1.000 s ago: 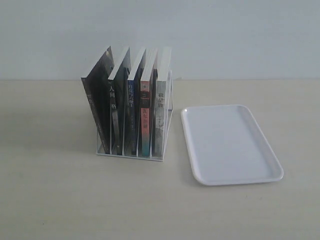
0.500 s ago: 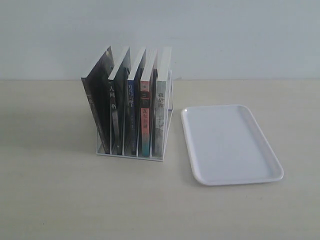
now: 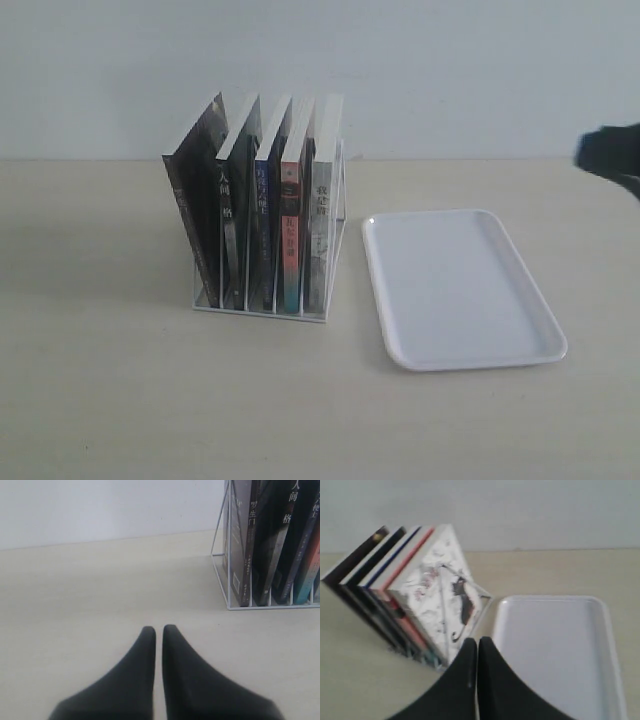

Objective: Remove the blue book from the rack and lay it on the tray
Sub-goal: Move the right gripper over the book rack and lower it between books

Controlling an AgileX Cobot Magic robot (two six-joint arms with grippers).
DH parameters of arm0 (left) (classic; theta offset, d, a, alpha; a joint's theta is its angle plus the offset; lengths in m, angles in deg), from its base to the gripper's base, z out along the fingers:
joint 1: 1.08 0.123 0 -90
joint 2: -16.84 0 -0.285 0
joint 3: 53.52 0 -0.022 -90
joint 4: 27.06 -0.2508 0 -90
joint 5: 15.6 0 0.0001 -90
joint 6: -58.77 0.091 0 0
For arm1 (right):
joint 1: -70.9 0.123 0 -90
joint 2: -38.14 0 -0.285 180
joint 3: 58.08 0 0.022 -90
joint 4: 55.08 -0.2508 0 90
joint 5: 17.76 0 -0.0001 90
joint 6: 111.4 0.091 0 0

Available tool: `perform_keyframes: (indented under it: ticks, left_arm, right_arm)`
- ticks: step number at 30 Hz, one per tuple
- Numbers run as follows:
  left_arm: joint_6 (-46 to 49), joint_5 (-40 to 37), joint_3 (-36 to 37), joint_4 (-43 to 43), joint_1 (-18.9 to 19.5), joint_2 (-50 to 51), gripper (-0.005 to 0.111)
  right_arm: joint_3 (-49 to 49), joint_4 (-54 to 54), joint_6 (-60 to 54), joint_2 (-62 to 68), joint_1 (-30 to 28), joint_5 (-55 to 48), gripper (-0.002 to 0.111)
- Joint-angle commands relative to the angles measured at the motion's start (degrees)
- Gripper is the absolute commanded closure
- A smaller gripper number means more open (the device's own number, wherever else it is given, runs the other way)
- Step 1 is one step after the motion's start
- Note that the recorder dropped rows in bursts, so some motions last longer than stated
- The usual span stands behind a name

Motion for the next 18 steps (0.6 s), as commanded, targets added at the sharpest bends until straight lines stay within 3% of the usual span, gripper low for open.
perform_keyframes:
  ticks: [1,5,8,12,13,16,18]
  left_arm:
    - [-0.39,0.88,-0.19,-0.05,-0.02,-0.18,0.102]
    - [-0.39,0.88,-0.19,-0.05,-0.02,-0.18,0.102]
    - [-0.39,0.88,-0.19,-0.05,-0.02,-0.18,0.102]
    - [-0.39,0.88,-0.19,-0.05,-0.02,-0.18,0.102]
    - [-0.39,0.88,-0.19,-0.05,-0.02,-0.18,0.102]
    - [-0.39,0.88,-0.19,-0.05,-0.02,-0.18,0.102]
    - [-0.39,0.88,-0.19,-0.05,-0.02,-0.18,0.102]
  right_arm:
    - [9.4,-1.06,-2.44,11.02,11.89,0.25,0.109]
    - [19.49,4.3,-0.82,20.65,22.82,-0.13,0.109]
    - [27.01,8.41,8.25,26.9,28.03,-0.45,0.109]
    - [37.34,22.49,27.23,35.26,29.39,-10.71,0.109]
    - [43.54,33.53,38.26,39.55,29.39,-20.21,0.109]
    - [51.16,46.49,47.04,44.45,30.42,-31.42,0.109]
    - [54.69,51.12,49.01,46.67,31.32,-33.67,0.109]
